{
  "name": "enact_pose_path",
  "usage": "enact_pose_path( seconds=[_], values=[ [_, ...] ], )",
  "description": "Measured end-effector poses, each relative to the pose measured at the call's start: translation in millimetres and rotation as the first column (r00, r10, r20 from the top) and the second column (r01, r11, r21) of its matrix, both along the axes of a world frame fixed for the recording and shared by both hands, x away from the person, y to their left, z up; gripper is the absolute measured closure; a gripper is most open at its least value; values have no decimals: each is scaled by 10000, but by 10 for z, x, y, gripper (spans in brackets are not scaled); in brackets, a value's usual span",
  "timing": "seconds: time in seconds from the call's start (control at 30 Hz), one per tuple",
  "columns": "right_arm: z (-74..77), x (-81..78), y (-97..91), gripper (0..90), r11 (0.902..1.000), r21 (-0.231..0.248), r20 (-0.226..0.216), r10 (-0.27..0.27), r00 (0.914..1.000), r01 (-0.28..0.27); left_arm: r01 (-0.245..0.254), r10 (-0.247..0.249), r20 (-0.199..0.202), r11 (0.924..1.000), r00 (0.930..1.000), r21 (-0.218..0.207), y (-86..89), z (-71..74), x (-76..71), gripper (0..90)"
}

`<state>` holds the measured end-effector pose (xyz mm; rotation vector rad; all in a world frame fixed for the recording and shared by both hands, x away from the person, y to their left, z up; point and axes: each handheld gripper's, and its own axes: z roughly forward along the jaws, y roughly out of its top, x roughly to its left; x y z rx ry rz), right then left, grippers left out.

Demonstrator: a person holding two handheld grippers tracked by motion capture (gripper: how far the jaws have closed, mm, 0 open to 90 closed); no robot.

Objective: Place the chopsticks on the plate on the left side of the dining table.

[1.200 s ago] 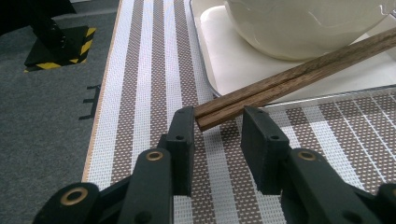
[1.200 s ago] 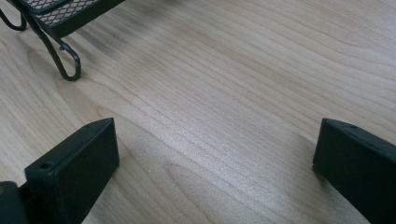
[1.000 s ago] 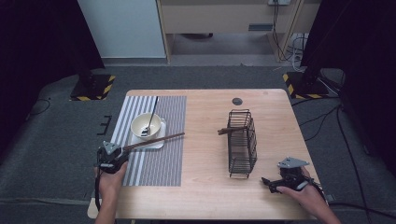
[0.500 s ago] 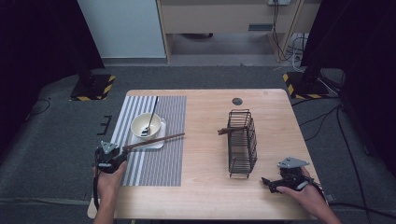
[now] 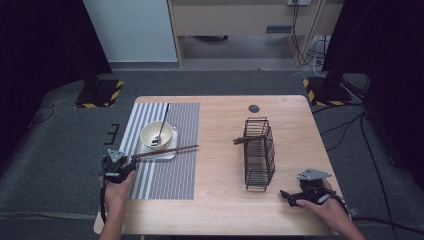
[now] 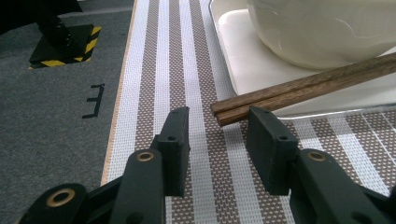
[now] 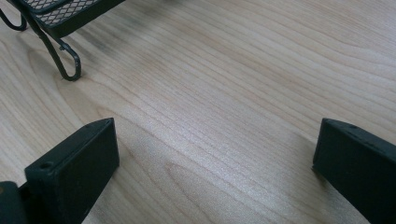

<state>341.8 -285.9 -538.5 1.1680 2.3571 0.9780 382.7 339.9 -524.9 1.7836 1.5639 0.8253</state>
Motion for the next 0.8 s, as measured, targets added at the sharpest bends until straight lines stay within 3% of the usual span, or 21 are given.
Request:
enact_pose_path(
  seconds=[0.3, 0.8],
  values=[
    [-1, 0, 0, 2, 10000, -2, 11, -8, 10000, 8, 218, -218, -25, 9998, 9998, 23, 1, -2, 6, 577],
    [0, 0, 1, 2, 10000, -2, 8, -9, 10000, 9, 72, -72, -121, 10000, 9999, 13, 50, 1, 61, 578]
  ],
)
